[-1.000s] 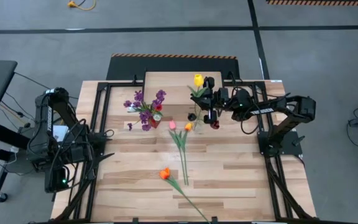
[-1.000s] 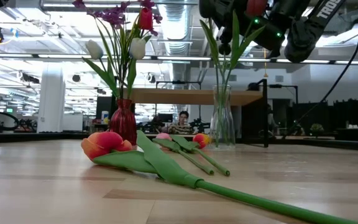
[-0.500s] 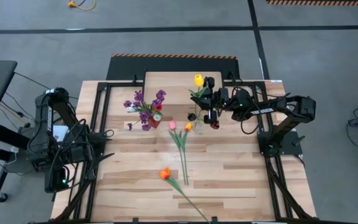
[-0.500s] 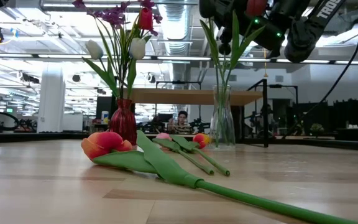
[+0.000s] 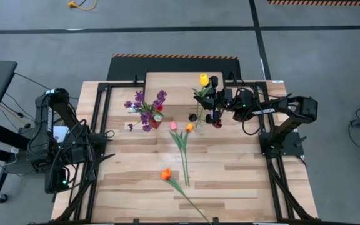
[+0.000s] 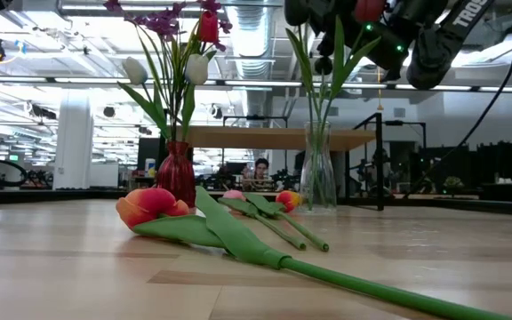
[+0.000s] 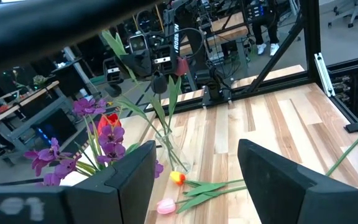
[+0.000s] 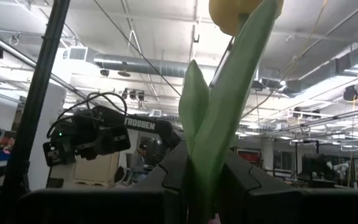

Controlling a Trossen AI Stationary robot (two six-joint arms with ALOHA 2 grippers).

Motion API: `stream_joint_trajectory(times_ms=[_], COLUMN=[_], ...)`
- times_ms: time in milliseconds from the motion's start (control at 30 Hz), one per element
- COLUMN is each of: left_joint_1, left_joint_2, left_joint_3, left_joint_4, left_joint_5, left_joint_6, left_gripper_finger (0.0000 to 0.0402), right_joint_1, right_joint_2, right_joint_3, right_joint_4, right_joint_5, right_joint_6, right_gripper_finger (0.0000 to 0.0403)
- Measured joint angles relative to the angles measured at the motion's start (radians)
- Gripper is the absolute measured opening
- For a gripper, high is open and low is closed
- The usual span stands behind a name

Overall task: Pick and place flowers into a vace then onto a shelf
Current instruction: Put the yellow flower into the transparent flower vase

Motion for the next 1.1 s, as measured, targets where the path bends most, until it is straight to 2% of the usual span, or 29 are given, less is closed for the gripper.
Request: stream_joint_trajectory(times_ms=[367,900,1100], left_joint_1=[0.0,0.0,0.0], left_joint_2=[0.0,0.0,0.0], left_joint_3=[0.0,0.0,0.0], left_joint_4=[0.0,0.0,0.0], left_joint_5=[0.0,0.0,0.0], left_joint_6=[0.0,0.0,0.0], left_gripper_finger=[0.0219,0.0219,0.0219], right_joint_1=[-0.014,-0.014,-0.014], right_joint_2=[0.0,0.0,0.0], right_joint_3=[0.0,0.0,0.0], right_joint_4=[0.04,0.005,-0.109], right_joint_5=[-0.006,-0.025,-0.025], right_joint_6=[0.0,0.019,0.03], right_gripper_finger=[0.005,0.005,0.007])
